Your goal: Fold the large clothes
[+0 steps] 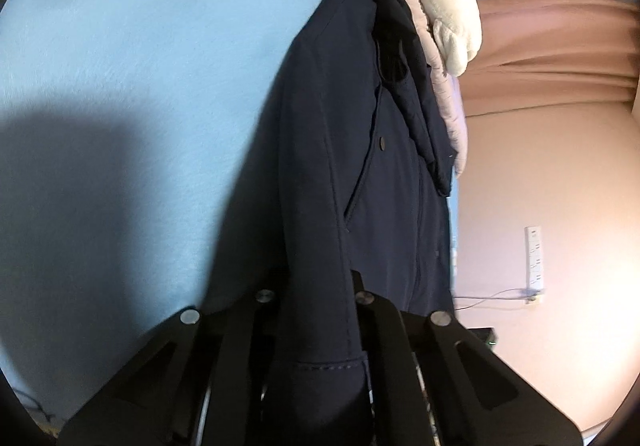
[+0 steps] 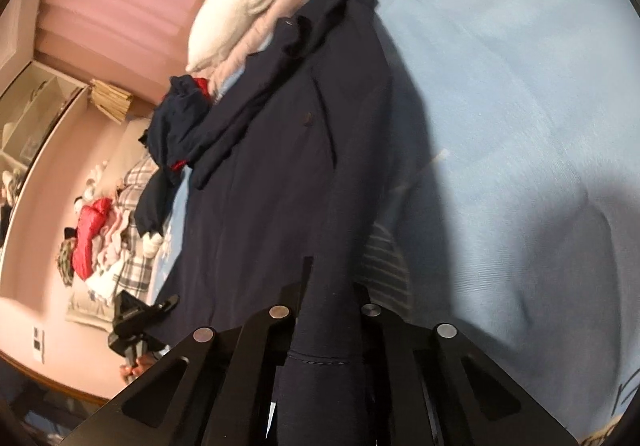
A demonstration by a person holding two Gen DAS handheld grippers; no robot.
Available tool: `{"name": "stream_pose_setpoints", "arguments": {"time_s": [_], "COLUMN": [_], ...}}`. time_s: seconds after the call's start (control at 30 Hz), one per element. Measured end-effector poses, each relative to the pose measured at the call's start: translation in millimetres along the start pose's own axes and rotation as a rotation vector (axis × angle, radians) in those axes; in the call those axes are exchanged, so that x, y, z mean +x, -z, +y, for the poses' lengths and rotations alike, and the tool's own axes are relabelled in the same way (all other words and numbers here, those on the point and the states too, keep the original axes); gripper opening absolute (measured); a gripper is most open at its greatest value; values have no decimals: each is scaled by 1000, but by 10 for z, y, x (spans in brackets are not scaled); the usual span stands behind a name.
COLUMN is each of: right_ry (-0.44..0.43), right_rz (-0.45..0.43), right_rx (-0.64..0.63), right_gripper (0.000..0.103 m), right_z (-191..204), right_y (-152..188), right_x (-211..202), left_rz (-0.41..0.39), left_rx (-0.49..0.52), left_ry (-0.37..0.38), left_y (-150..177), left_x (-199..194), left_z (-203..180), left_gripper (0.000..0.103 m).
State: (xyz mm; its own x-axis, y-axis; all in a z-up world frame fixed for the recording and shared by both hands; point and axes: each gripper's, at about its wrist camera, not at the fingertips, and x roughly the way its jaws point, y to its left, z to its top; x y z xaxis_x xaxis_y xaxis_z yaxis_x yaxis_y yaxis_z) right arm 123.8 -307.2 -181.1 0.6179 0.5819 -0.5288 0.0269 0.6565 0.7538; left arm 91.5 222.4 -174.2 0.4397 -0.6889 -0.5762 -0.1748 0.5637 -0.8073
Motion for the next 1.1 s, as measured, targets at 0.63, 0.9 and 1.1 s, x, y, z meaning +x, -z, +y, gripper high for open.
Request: {"name": "stream_pose_setpoints", "arguments": {"time_s": [0.63,0.9,1.1], "right_ry": [-190,-203,-217], "right_rz": [-118,-150,-190], "right_rx": [-104,-168,-259], "right_gripper": [7,7,7], "right_z": [454,610,836], "right_y": [-84,-76,14], "right_x": [-248,-521,-731], "left_rz": [-109,-126,-138], "left_rx": [285,346,418], "left_ry": [173,205,221], "left_y": [77,174,293], "left_x": [-286,-493,-689], "left_z": [-841,-1056,-1271], "left_gripper": [2,2,2]}}
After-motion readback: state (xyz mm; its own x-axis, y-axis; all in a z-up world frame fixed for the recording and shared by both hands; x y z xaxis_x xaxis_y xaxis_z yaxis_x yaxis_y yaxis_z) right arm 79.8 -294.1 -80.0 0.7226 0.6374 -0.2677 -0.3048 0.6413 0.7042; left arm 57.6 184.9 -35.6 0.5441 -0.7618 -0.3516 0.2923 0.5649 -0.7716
